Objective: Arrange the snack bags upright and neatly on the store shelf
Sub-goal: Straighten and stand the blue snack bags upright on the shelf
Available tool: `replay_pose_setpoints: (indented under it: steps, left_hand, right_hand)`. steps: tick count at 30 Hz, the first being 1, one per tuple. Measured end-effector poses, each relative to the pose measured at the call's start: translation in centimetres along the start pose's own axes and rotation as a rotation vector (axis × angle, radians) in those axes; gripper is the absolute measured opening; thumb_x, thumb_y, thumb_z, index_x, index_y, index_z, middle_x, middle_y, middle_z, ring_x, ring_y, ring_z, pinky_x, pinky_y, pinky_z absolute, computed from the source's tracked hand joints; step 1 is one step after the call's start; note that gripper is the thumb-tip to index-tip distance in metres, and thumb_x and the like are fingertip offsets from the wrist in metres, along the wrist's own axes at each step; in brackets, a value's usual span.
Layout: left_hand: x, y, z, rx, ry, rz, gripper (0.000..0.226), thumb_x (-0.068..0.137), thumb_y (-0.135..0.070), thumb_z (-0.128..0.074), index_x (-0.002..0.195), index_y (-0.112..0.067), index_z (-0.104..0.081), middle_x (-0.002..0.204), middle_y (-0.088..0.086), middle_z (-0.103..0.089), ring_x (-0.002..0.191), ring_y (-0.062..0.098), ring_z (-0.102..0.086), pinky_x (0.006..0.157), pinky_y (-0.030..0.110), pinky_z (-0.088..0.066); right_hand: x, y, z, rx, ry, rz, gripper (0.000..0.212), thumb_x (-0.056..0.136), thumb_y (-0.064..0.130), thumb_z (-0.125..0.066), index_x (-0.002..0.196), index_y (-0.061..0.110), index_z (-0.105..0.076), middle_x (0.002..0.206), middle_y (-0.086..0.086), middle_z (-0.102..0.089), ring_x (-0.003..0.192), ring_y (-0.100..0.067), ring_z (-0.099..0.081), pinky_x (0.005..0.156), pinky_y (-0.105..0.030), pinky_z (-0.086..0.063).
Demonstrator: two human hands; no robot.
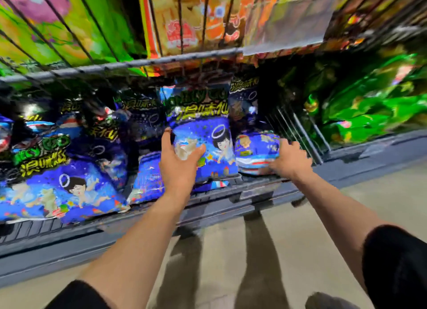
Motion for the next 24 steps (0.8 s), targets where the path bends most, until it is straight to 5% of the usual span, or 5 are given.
replay_pose_setpoints:
  steps: [5, 9, 15, 19, 24]
  left_hand:
    - [-1.2, -0.5, -4.4, 0.039, 0.057, -0.021, 0.085, 0.057, -0.041, -0.079, 0.132, -0.040, -0.038, 0.112, 0.004, -0.068, 0.102, 0.024, -0.065, 0.092, 0.045, -0.051]
    - [-0.5, -0.5, -4.4, 0.026, -0.004, -0.012, 0.086, 0.065, -0.037, -0.080, 0.140, -0.029, -0.038, 0.131, 0.000, -0.057, 0.120, 0.021, -0.053, 0.104, 0.044, -0.043]
    - [0.0, 1.5, -4.7, 0.036, 0.035, -0.001, 0.086, 0.075, -0.031, -0.078, 0.145, -0.031, -0.028, 0.132, -0.014, -0.043, 0.131, 0.008, -0.037, 0.111, 0.034, -0.032]
    - [0.1, 1.3, -4.9, 0.026, -0.030, -0.005, 0.084, 0.077, -0.028, -0.077, 0.146, -0.029, -0.029, 0.135, -0.013, -0.043, 0.128, 0.006, -0.036, 0.107, 0.029, -0.032]
    - [0.9, 0.6, -2.8, -0.110, -0.135, -0.007, 0.066, 0.075, -0.041, -0.076, 0.130, -0.020, -0.049, 0.120, -0.013, -0.058, 0.108, 0.009, -0.056, 0.081, 0.022, -0.051]
  right_hand:
    - [1.1, -3.1, 0.7, -0.052, 0.014, 0.064, 0.093, 0.059, 0.043, -0.083, 0.133, 0.014, -0.034, 0.128, -0.021, -0.044, 0.119, -0.042, -0.046, 0.097, -0.045, -0.042]
    - [2.0, -1.2, 0.2, -0.260, -0.024, 0.173, 0.098, 0.065, 0.045, -0.078, 0.140, 0.018, -0.022, 0.130, -0.019, -0.043, 0.118, -0.038, -0.043, 0.100, -0.042, -0.039]
    - [3.3, -2.1, -2.0, 0.048, 0.212, 0.058, 0.125, 0.069, 0.027, -0.081, 0.147, 0.034, 0.015, 0.141, -0.029, -0.029, 0.111, -0.043, -0.055, 0.092, -0.046, -0.047]
    - [3.4, -1.8, -0.6, 0.189, -0.046, 0.156, 0.079, 0.077, 0.022, -0.067, 0.142, 0.026, -0.022, 0.109, -0.013, -0.063, 0.091, -0.033, -0.062, 0.079, -0.041, -0.053]
    - [3.5, -2.5, 4.0, 0.727, -0.295, 0.232, 0.016, 0.080, 0.015, -0.067, 0.096, 0.015, -0.064, 0.086, -0.006, -0.069, 0.077, -0.022, -0.065, 0.075, -0.041, -0.056]
Point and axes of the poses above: each hand's wrist, its own x-axis towards the middle knuckle, its own z-axis out of the back of the hand, y = z × x, the point moved 8 cm from there along x, towards the middle knuckle
